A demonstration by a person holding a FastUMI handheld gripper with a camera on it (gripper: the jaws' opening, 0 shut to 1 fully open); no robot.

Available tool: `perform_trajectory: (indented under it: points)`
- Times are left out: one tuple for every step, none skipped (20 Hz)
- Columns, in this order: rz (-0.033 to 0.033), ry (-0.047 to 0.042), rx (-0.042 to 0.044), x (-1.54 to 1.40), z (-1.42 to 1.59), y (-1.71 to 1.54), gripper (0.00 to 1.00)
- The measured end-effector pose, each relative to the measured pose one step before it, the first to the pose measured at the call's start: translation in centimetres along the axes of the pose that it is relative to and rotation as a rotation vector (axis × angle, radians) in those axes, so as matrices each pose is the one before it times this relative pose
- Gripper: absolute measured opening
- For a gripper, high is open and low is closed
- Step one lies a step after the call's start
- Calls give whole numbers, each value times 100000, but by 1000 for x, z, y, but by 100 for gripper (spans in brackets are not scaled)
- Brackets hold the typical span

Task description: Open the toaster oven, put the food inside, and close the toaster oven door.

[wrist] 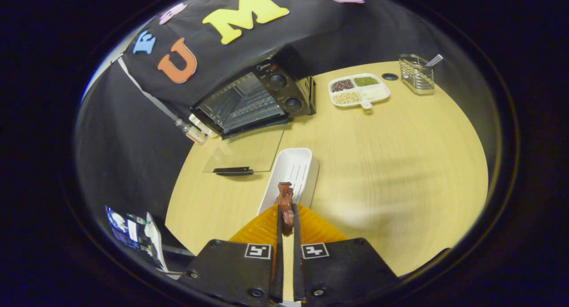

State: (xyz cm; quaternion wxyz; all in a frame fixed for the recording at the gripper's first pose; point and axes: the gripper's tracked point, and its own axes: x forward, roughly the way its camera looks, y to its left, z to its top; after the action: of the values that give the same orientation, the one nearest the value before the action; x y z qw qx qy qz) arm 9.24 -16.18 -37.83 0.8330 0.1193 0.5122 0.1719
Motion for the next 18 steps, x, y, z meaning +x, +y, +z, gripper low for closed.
perform_trajectory:
  points:
    - [-4342,-803,-3414,-286,21,-53,11]
    - [-4572,-838,-4101,-560,106,-298,11]
    - [-4490,-844,-3727,-317,60,-133,10]
    - [-4425,-914,-3256,-487,221,-288,10]
    - [-3903,-1109,-2986,-81,231,-188,10]
    - [-2305,-862,-1784,-353,274,-29,10]
    - [-120,-1415,-857,-476,261,447,10]
    - [840,-1389,-988,-554,252,668,10]
    - [210,-1530,-1347,-783,145,633,10]
    - [-343,-2198,-2031,-511,367,592,10]
    - [-28,-1939,-2166,-490,367,864,10]
    - [1058,-1252,-1240,-574,185,1176,10]
    - [1439,-1041,-1923,-443,280,1351,10]
    - [322,-1342,-2663,-333,353,1127,10]
    - [-714,-1731,-2905,-275,230,865,10]
    - [-1013,-1917,-2452,-135,435,871,10]
    - [-641,-1970,-1778,-155,442,1233,10]
    - [107,-1342,-822,118,422,1200,10]
